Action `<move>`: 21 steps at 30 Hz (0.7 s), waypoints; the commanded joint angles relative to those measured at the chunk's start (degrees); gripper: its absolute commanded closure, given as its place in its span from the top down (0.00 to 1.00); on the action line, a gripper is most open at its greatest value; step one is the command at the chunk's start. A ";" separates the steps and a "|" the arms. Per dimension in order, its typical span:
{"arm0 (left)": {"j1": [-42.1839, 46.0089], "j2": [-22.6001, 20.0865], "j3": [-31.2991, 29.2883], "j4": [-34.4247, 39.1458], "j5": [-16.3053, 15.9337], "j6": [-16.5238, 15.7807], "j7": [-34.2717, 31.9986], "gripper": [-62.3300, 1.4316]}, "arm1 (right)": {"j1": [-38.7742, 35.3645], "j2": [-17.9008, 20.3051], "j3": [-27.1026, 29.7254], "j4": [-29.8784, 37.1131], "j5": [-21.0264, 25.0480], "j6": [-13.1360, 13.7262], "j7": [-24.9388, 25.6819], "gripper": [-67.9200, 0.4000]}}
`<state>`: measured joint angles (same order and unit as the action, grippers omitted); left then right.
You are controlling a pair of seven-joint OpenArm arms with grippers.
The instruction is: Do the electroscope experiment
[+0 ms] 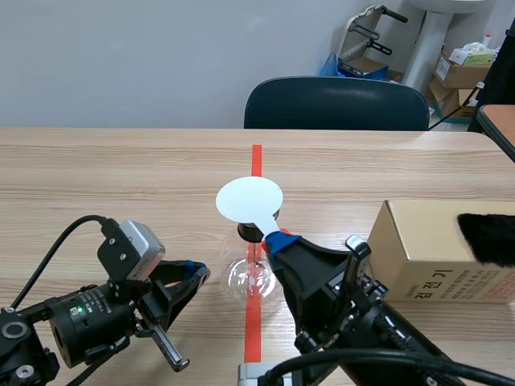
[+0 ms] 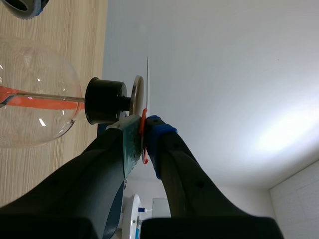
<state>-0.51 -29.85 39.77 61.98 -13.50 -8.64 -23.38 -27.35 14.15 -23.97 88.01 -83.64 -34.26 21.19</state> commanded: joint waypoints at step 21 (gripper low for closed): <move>-0.15 0.28 -0.15 0.85 -0.37 -0.04 -0.59 0.09 | 0.35 0.61 0.44 0.26 -0.06 -0.83 -25.62 0.03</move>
<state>-0.51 -29.82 39.77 61.98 -13.50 -8.62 -23.33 -27.35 14.13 -23.97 88.01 -83.64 -34.26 -3.73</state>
